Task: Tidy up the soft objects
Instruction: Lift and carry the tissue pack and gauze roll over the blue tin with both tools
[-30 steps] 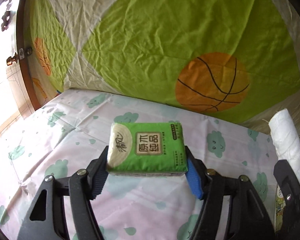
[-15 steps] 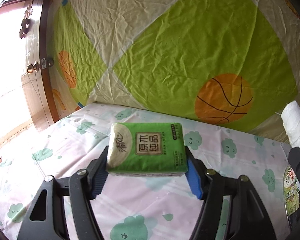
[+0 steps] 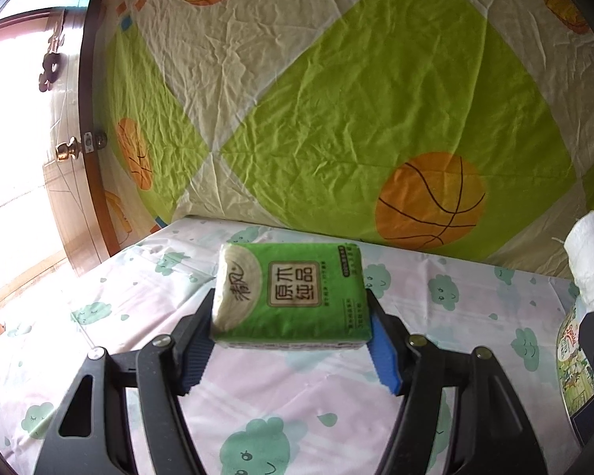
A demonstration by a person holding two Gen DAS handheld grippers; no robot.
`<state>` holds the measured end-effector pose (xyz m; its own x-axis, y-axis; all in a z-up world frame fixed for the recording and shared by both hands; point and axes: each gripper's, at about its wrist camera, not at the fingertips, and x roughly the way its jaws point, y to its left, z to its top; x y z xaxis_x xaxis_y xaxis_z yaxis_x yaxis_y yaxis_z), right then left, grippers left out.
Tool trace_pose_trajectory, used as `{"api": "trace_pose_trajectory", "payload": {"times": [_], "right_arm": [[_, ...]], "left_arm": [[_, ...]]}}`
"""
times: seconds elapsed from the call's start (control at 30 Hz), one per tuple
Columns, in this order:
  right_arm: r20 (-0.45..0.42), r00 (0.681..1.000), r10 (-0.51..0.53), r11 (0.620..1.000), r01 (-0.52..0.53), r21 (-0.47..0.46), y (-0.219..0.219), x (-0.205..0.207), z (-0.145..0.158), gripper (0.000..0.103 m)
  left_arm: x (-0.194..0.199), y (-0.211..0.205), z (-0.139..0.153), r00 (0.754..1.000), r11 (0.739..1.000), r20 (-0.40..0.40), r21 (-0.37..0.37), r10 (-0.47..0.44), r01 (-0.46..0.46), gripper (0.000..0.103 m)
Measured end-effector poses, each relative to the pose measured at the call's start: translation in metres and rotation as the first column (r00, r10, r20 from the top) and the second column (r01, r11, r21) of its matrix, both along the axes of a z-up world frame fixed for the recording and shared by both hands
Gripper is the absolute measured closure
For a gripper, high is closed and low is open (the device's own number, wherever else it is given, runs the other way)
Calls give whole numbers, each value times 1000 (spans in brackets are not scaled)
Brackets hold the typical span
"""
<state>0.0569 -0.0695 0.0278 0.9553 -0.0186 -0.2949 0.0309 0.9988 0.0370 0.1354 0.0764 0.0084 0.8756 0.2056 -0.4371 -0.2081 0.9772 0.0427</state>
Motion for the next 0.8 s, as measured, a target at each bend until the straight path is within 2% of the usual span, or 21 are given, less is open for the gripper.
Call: {"api": "trace_pose_trajectory", "payload": {"times": [0.8], "right_arm": [[12,1000,-22,1000,22,3,-6,-23,1,70]], "left_arm": [[-30,-7,3,999,1000,40,-8,-18,18,35]]}}
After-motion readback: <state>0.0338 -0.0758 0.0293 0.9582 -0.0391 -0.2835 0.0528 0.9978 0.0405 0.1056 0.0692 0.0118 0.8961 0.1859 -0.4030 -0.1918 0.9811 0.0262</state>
